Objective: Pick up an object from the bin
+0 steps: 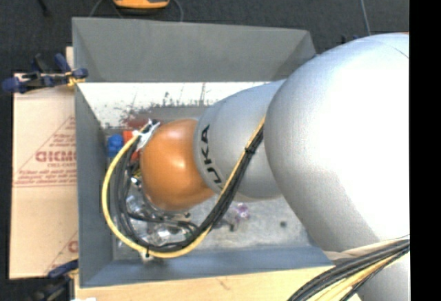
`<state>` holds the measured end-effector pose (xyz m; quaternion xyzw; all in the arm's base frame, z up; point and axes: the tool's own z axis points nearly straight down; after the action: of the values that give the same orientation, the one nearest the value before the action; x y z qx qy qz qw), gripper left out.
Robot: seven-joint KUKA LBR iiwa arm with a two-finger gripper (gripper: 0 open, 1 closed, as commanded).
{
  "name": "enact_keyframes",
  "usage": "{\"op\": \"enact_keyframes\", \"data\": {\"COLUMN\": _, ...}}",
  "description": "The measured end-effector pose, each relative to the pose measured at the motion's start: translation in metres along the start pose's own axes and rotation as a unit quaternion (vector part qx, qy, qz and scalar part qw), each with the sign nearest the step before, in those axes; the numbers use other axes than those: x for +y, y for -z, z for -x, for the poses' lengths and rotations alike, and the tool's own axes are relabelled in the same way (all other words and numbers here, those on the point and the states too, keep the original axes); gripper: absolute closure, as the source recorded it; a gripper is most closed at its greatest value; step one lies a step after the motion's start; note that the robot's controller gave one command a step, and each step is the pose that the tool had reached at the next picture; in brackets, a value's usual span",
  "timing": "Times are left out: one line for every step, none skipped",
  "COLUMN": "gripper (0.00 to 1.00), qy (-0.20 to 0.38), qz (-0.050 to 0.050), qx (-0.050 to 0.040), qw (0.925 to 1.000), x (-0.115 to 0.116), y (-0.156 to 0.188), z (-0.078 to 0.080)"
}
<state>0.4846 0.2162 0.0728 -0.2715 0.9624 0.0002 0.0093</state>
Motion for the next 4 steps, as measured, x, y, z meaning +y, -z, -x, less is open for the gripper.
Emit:
{"op": "enact_keyframes", "data": {"gripper": 0.00, "qy": 0.193, "qz": -0.001, "qx": 0.0024, "qw": 0.9811, "x": 0.013, "y": 0.000, "z": 0.007}}
{"op": "enact_keyframes", "data": {"gripper": 1.00, "qy": 0.193, "qz": 0.002, "qx": 0.0038, "qw": 0.9812, "x": 0.017, "y": -0.001, "z": 0.006}}
{"op": "enact_keyframes", "data": {"gripper": 1.00, "qy": 0.190, "qz": 0.003, "qx": 0.0069, "qw": 0.9817, "x": 0.015, "y": 0.038, "z": 0.007}}
{"op": "enact_keyframes", "data": {"gripper": 1.00, "qy": 0.187, "qz": 0.003, "qx": 0.0075, "qw": 0.9823, "x": 0.014, "y": 0.060, "z": 0.007}}
